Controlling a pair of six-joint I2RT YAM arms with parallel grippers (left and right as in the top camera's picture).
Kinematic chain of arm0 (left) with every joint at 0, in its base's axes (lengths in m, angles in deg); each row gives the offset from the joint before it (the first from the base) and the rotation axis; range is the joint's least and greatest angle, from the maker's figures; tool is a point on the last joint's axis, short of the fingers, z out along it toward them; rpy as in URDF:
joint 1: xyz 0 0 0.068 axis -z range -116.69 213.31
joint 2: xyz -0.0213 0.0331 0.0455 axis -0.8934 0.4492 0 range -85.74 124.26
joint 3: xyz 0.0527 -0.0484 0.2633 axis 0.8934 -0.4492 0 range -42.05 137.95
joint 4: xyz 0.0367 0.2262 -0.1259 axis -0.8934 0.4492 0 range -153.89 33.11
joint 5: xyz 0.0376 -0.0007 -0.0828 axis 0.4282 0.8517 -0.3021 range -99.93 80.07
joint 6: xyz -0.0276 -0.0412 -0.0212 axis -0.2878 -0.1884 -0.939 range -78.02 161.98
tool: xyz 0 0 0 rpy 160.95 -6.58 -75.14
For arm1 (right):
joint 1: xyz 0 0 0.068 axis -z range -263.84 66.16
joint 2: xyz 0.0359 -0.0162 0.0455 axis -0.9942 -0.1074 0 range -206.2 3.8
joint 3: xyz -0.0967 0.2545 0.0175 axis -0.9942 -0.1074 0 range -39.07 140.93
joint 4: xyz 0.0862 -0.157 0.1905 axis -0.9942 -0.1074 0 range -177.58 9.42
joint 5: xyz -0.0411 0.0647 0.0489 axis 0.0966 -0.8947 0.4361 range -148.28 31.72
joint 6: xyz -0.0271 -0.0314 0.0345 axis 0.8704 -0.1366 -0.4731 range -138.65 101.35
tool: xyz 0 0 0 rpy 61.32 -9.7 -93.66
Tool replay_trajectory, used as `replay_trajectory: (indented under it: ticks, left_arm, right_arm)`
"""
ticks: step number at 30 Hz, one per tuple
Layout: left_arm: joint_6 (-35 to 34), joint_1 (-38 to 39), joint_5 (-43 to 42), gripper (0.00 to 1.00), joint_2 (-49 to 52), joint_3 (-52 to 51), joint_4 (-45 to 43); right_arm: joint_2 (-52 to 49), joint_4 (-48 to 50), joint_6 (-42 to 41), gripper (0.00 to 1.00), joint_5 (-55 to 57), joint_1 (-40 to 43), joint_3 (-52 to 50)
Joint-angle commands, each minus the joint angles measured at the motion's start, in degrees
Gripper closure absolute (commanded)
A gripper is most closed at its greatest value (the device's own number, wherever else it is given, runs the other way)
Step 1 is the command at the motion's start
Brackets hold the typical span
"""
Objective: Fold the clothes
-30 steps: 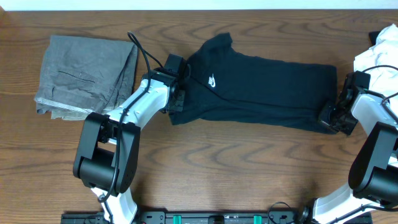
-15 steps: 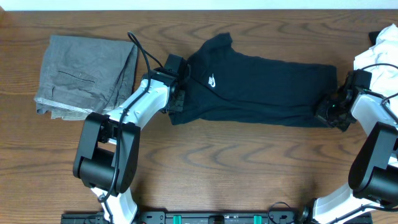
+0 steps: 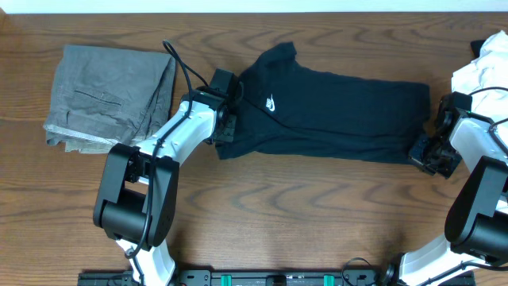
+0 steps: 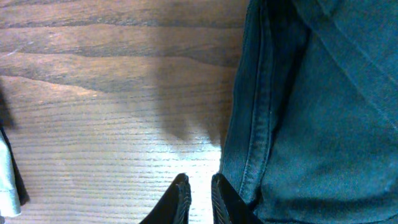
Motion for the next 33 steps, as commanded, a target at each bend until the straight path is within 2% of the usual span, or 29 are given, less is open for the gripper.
replay_trajectory:
  ticks: [1, 4, 7, 12, 33]
  left_arm:
    - [-0.1, -0.2, 0.8, 0.85, -1.1, -0.3, 0.4]
    - [-0.1, -0.2, 0.6, 0.85, -1.1, -0.3, 0.4]
    - [-0.1, -0.2, 0.6, 0.85, -1.1, -0.3, 0.4]
    - [-0.1, -0.2, 0.6, 0.85, -1.1, -0.3, 0.4]
    - [-0.1, -0.2, 0.6, 0.84, -1.1, -0.3, -0.5]
  right_arm:
    - [1.3, 0.1, -1.4, 0.99, 1.2, 0.1, 1.0]
    - [2.4, 0.9, 2.0, 0.99, -8.7, 0.1, 2.8]
    - [4.1, 1.0, 2.3, 0.99, -13.9, 0.1, 5.3]
    - [5.1, 2.2, 1.4, 0.99, -11.7, 0.2, 7.0]
    - [2.8, 7.6, 1.4, 0.99, -11.9, 0.1, -0.4]
